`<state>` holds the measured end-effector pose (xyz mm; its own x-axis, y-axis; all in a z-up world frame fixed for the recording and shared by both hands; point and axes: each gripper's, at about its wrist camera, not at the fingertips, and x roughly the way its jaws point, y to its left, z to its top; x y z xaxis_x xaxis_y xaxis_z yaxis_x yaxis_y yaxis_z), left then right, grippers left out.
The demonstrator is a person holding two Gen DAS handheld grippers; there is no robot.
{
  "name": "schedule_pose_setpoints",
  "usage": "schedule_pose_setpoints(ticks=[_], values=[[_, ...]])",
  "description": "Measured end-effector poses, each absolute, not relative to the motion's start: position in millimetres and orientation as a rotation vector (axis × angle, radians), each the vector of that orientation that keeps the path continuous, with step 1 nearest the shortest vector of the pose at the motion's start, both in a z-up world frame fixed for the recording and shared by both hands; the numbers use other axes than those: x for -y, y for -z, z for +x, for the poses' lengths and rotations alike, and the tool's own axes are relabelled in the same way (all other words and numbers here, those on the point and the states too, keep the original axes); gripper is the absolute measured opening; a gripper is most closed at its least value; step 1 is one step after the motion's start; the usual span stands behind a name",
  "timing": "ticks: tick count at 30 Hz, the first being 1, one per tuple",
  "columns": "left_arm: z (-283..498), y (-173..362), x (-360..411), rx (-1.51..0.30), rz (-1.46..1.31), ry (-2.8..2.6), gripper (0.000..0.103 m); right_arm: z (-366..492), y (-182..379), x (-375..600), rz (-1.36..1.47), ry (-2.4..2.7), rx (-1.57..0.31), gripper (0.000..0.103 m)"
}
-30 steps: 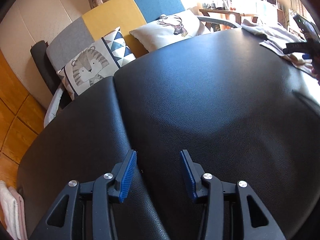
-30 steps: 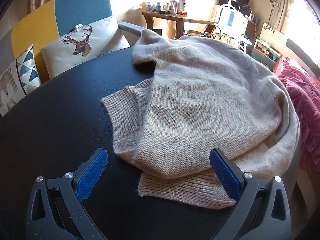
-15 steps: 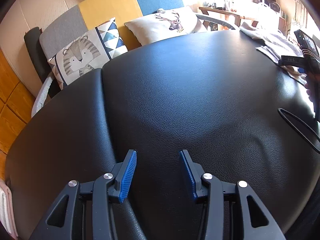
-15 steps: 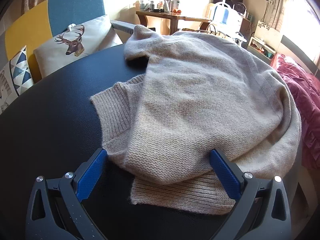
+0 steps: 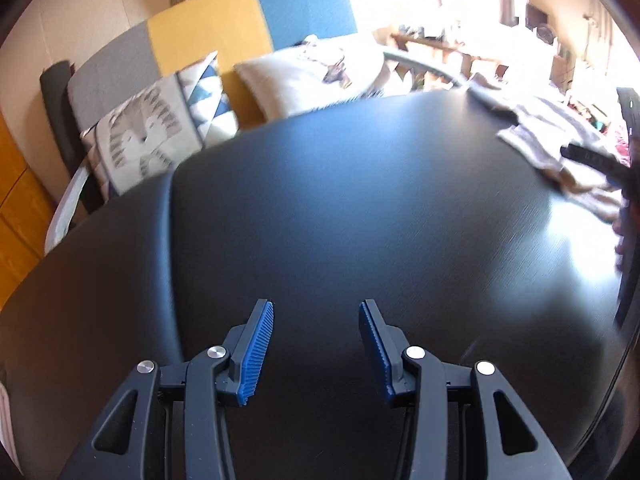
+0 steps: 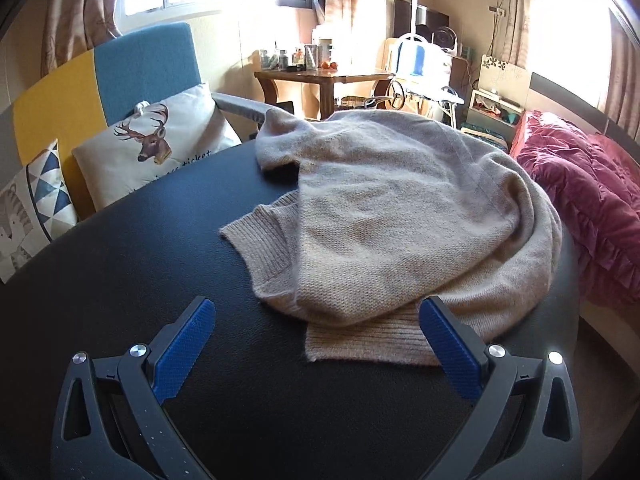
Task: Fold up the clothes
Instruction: 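Move the right tool toward the beige sweater hem on the table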
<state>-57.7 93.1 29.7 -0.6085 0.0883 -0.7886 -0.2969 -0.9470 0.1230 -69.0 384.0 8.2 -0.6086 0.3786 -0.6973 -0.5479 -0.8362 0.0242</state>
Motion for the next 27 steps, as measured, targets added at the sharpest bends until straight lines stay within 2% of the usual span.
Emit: schedule_pose_setpoints(ticks=[10,18,27], values=[[-71,-71,-129,-0.306,-1.099,-2.638,0.046,-48,-17,-371,-0.933,-2.417,-0.320,0.103],[-77,-64,-136,-0.284,-1.149,-2.632,0.046,-34,-24,-377,-0.905,-2.399,-0.339,0.103],[-75,-68,-153,-0.338,-1.127,-2.631,0.046,-18,-24,-385,-0.874,-2.373,-0.380,0.103]])
